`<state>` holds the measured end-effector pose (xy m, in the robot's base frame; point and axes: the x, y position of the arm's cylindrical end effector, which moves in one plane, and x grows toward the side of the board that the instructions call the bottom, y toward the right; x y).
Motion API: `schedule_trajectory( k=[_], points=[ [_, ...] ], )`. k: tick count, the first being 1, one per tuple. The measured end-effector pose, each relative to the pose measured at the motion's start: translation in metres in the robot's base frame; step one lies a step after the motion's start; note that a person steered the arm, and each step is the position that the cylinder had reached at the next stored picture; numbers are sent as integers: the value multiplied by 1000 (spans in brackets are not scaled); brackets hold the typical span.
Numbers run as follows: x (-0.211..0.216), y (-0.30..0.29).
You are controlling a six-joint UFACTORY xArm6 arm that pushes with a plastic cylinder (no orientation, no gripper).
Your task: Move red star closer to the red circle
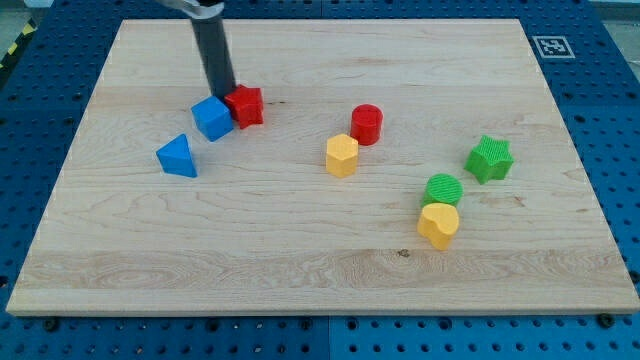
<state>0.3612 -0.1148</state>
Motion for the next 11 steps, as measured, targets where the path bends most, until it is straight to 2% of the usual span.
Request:
schedule_trajectory(
  k=[2,4,5,8,10,11],
  points=[
    [59,11],
    [67,56],
    [60,75],
    [-26,76],
    [-31,123],
    [-13,135]
  ],
)
